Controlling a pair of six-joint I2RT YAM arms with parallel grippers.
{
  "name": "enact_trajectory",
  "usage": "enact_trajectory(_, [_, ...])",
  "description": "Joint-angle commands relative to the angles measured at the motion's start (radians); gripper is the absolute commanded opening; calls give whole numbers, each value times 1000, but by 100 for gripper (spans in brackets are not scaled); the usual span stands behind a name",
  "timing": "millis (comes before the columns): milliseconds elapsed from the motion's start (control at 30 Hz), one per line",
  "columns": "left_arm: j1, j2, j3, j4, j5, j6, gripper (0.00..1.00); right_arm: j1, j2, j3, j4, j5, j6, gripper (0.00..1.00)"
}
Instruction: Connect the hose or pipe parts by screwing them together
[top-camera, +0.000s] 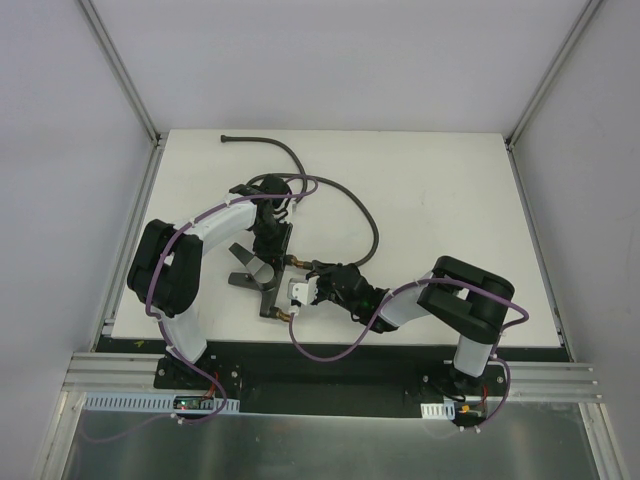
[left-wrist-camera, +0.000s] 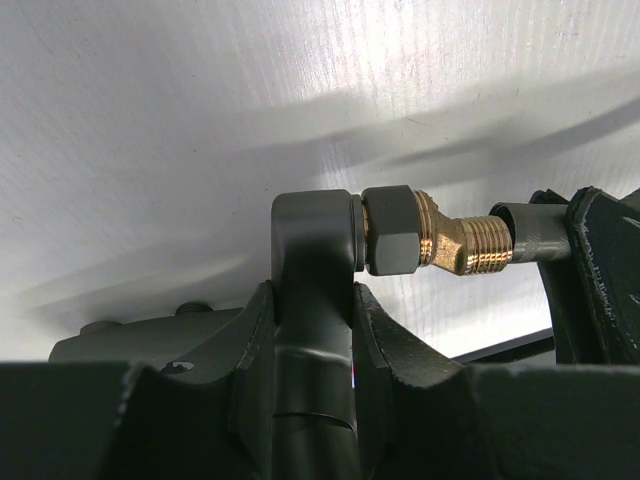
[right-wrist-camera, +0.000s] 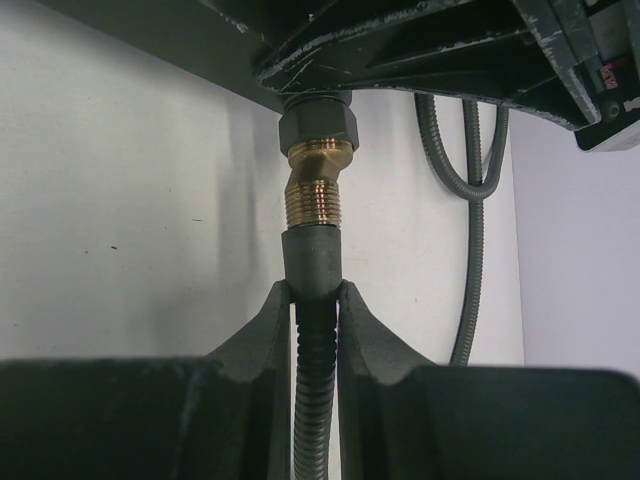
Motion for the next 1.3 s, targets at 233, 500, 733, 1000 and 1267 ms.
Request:
enact_trajectory(233, [8, -31, -8, -24, 56, 9, 0, -4, -27, 8, 60, -27, 38, 1])
enact_trajectory(500, [10, -28, -3, -26, 79, 17, 0, -6, -24, -1, 58, -81, 49, 1])
enact_trajectory(733, [8, -29, -6, -26, 85, 25, 0, -4, -29, 6, 54, -96, 57, 1])
enact_trajectory(1000, [8, -25, -8, -26, 55, 20, 0, -9, -41, -9, 61, -75, 55, 1])
enact_trajectory(1267, [8, -21, -6, -29, 47, 19, 0, -10, -42, -14, 64, -69, 63, 1])
